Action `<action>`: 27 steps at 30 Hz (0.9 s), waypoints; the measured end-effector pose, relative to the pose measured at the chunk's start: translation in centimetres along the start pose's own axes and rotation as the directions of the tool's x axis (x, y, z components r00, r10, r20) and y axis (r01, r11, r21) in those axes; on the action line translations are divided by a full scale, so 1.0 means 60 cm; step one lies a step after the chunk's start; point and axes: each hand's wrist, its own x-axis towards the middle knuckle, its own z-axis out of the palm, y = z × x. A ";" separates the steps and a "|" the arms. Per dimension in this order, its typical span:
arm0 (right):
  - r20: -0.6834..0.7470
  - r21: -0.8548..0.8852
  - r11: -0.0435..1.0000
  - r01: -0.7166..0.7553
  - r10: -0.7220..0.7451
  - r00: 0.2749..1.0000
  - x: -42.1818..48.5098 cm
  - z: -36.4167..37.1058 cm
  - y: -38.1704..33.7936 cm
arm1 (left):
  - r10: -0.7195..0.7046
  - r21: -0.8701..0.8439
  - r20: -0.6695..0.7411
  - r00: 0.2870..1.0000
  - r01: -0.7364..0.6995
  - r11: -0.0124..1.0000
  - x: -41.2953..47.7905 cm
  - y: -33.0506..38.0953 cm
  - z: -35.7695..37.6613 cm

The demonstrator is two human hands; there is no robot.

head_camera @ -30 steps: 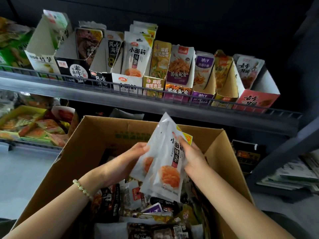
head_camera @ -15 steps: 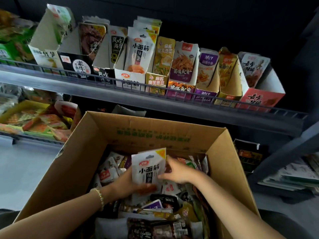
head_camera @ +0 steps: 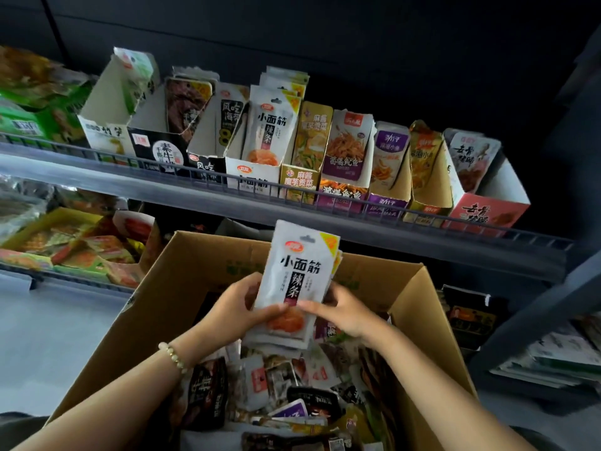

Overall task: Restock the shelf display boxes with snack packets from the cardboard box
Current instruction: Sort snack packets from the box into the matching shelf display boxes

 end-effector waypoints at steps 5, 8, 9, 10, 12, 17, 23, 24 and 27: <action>-0.009 0.118 0.982 0.146 -0.146 0.989 0.004 -0.022 -0.093 | 0.197 -0.004 -0.073 0.978 -0.198 0.980 0.023 0.090 -0.035; -0.039 0.244 0.937 0.251 -0.249 0.968 0.019 -0.037 -0.151 | 0.252 -0.022 -0.106 0.962 -0.255 0.967 0.046 0.139 -0.069; -0.032 0.275 0.924 0.264 -0.265 0.964 0.023 -0.042 -0.171 | 0.249 -0.032 -0.103 0.963 -0.254 0.967 0.057 0.154 -0.082; -0.018 0.290 0.918 0.269 -0.276 0.961 0.029 -0.046 -0.187 | 0.248 -0.038 -0.088 0.965 -0.252 0.967 0.069 0.170 -0.094; -0.001 0.299 0.916 0.269 -0.281 0.960 0.043 -0.053 -0.217 | 0.257 -0.022 -0.045 0.965 -0.258 0.966 0.093 0.198 -0.118; -0.117 0.234 0.920 0.314 -0.294 0.949 0.091 -0.077 -0.287 | 0.224 0.106 0.023 0.974 -0.225 0.969 0.157 0.228 -0.190; -0.282 0.118 0.924 0.363 -0.320 0.905 0.181 -0.119 -0.369 | 0.236 0.608 -0.118 0.965 -0.118 0.785 0.225 0.213 -0.279; -0.307 0.119 0.918 0.379 -0.329 0.893 0.196 -0.122 -0.384 | 0.214 0.654 -0.092 0.973 -0.103 0.750 0.233 0.206 -0.285; -0.365 0.074 0.918 0.389 -0.339 0.867 0.237 -0.119 -0.423 | 0.163 0.737 -0.038 0.986 -0.083 0.671 0.256 0.181 -0.288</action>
